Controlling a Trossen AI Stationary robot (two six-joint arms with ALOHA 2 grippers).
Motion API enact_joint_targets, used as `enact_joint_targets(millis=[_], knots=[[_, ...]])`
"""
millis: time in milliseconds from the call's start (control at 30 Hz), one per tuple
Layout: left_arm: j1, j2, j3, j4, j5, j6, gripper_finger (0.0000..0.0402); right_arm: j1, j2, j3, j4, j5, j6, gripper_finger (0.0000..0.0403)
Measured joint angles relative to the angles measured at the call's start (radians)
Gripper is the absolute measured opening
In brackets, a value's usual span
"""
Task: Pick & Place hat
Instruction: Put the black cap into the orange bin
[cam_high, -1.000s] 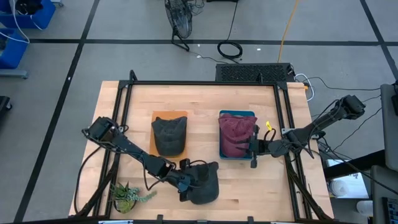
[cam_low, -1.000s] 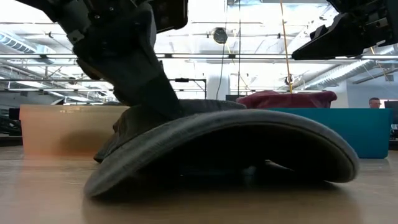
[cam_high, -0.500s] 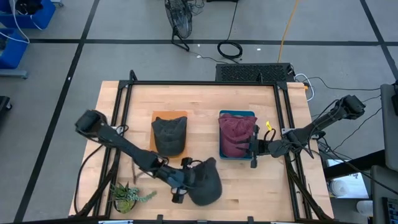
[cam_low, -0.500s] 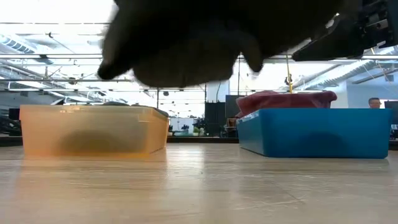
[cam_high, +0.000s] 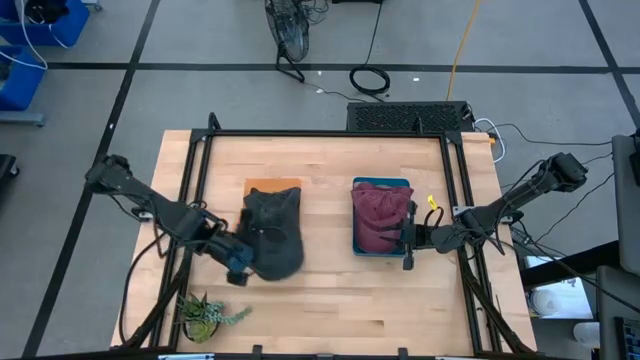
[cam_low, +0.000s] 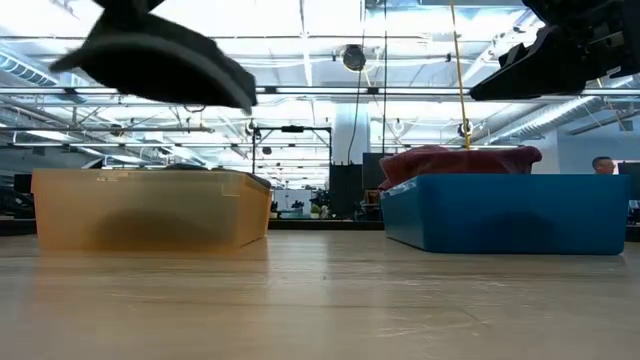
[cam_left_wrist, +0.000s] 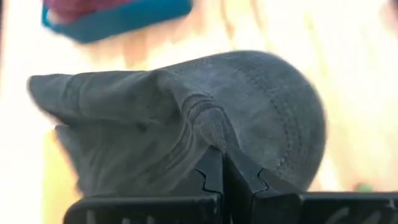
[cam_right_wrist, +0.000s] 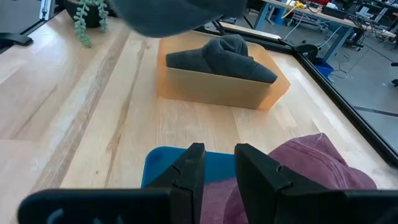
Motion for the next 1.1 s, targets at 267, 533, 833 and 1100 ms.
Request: enact_joint_targets(millis=[267,533,833,1100], knots=[[0.055,-0.022,-0.039,-0.115,-0.046,0.164,0.0005,0.0,0.0,0.0,0.002,0.0,0.0,0.0075],[0.152,-0.022,-0.242,-0.014,-0.058,0.244,0.0005,0.0,0.0,0.0,0.002,0.0,-0.002,0.0075],[0.176,-0.023,-0.328,0.217,-0.092,0.406,0.0006,-0.001,0.0,0.0,0.002,0.002,-0.007,0.0075],[0.176,-0.022,-0.314,0.211,-0.143,0.485,0.0005,-0.001,0.0,0.0,-0.001,0.002,-0.004,0.0075]])
